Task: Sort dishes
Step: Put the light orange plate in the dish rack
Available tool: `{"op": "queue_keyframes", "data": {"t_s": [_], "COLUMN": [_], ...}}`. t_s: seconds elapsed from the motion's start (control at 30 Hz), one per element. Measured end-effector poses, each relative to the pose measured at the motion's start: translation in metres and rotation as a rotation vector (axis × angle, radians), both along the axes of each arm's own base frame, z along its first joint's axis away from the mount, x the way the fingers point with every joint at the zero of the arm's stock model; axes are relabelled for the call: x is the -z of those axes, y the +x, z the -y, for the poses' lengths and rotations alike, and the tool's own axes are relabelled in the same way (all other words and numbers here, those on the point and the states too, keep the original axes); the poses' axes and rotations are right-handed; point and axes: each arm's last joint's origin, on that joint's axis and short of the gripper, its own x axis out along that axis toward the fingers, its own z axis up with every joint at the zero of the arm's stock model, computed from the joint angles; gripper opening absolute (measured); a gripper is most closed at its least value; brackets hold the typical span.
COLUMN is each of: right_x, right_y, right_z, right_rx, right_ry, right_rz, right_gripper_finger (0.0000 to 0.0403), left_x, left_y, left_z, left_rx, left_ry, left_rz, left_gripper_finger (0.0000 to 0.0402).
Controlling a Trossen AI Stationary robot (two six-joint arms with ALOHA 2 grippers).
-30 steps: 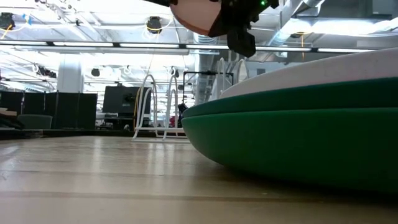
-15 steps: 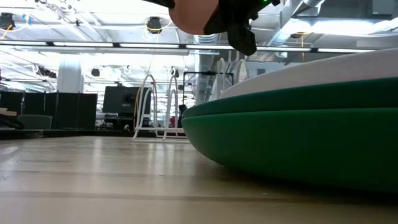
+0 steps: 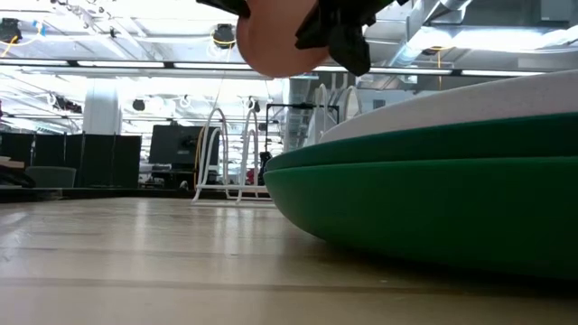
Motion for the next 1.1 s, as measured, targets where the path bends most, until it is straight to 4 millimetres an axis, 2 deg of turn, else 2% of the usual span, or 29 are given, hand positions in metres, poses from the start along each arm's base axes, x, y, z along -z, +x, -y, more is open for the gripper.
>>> {"op": "queue_keyframes", "data": {"t_s": [0.33, 0.43, 0.53, 0.67, 0.83, 0.97, 1.1], "right_x": [-0.002, -0.016, -0.043, -0.075, -0.108, -0.118, -0.123], "right_y": [-0.010, -0.017, -0.030, -0.057, -0.104, -0.142, -0.172], "right_z": [-0.033, -0.046, -0.058, -0.068, -0.072, -0.063, -0.045], "right_rx": [-0.103, -0.114, -0.110, -0.123, -0.170, -0.193, -0.171], "right_ry": [-0.032, -0.065, -0.055, 0.006, 0.151, 0.295, 0.430], "right_rz": [-0.023, -0.015, 0.059, 0.171, 0.281, 0.316, 0.351], "right_gripper_finger": [0.0088, 0.0088, 0.0088, 0.0088, 0.0088, 0.0088, 0.0088], "left_x": [-0.006, -0.014, -0.023, -0.036, -0.048, -0.051, -0.052], "left_y": [-0.008, -0.016, -0.025, -0.040, -0.058, -0.065, -0.067], "left_z": [-0.003, -0.004, -0.003, -0.001, 0.004, 0.015, 0.025], "left_rx": [-0.096, -0.099, -0.088, -0.071, -0.070, -0.008, 0.038], "left_ry": [0.063, 0.062, 0.060, 0.053, 0.057, 0.055, 0.063], "left_rz": [-0.031, -0.007, 0.017, 0.070, 0.102, 0.109, 0.102], "left_gripper_finger": [0.0000, 0.0000, 0.0000, 0.0000, 0.0000, 0.0000, 0.0000]}}
